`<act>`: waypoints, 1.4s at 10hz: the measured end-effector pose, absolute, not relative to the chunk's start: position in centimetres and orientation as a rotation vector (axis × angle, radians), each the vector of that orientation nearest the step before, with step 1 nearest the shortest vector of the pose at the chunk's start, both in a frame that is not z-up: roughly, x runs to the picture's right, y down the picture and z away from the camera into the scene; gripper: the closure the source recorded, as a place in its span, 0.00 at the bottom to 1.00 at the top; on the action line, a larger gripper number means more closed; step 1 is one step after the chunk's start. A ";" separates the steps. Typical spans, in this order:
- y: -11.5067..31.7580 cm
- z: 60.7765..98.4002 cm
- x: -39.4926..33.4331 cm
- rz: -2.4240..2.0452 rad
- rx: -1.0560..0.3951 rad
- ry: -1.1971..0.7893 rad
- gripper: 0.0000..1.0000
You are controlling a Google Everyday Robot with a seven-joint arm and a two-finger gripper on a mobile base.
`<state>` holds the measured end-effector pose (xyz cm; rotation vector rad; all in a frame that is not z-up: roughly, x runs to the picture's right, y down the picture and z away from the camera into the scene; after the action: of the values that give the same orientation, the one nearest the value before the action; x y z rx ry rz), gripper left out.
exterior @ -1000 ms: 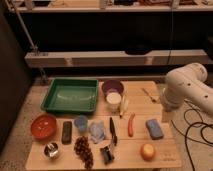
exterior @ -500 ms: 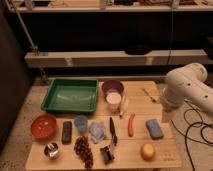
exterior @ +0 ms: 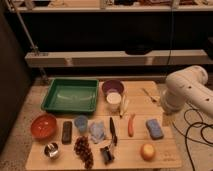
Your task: Place apple in purple bowl
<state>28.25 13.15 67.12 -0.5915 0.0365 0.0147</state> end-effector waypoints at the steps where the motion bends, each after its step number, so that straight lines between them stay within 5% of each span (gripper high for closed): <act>1: 14.9 66.1 28.4 0.005 -0.594 0.041 0.35; 5: 23.0 62.3 29.4 -0.018 -0.646 -0.025 0.35; 8: 27.2 64.4 29.5 0.012 -0.729 -0.211 0.35; 14: 29.0 65.8 27.4 -0.067 -0.667 -0.498 0.37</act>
<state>27.41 29.03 65.81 -0.6666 -0.4981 -0.0673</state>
